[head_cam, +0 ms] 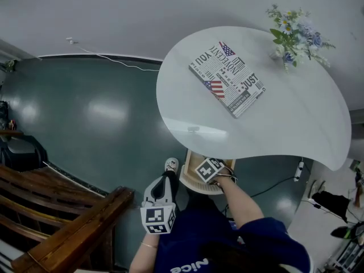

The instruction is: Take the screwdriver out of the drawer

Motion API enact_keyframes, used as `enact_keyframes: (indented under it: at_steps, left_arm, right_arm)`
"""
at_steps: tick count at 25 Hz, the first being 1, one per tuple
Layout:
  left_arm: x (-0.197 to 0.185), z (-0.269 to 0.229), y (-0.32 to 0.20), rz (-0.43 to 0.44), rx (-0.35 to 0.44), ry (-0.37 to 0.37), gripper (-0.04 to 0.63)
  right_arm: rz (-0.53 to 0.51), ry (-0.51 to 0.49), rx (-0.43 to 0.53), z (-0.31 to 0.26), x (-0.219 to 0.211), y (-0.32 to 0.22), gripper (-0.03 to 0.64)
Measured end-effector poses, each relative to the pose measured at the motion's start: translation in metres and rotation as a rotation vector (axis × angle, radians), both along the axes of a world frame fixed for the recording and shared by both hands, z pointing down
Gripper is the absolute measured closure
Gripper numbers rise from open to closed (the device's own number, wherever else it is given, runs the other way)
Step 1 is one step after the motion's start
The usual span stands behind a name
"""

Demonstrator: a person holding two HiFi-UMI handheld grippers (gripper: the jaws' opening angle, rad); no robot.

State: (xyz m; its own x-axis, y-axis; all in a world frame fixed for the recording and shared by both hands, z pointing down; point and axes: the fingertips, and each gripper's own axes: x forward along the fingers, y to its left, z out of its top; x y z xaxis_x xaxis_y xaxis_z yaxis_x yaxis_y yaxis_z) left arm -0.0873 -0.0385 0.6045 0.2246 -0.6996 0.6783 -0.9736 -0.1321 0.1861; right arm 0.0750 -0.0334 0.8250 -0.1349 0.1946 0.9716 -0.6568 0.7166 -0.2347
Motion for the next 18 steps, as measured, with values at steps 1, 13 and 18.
enact_keyframes:
  at_steps: [1,13,18]
  left_arm:
    - [0.000,0.000,-0.001,-0.001,0.000,-0.003,0.591]
    - [-0.005,0.010,0.002,0.025,-0.042,-0.057,0.591]
    - [-0.010,0.016,0.003,0.013,-0.070,-0.061,0.591]
  right_arm:
    - [-0.008,0.009,0.008,0.002,0.000,-0.003,0.385]
    - [-0.013,0.097,-0.088,0.027,0.010,0.008,0.371]
    - [0.001,0.117,-0.098,0.036,0.008,0.017,0.368]
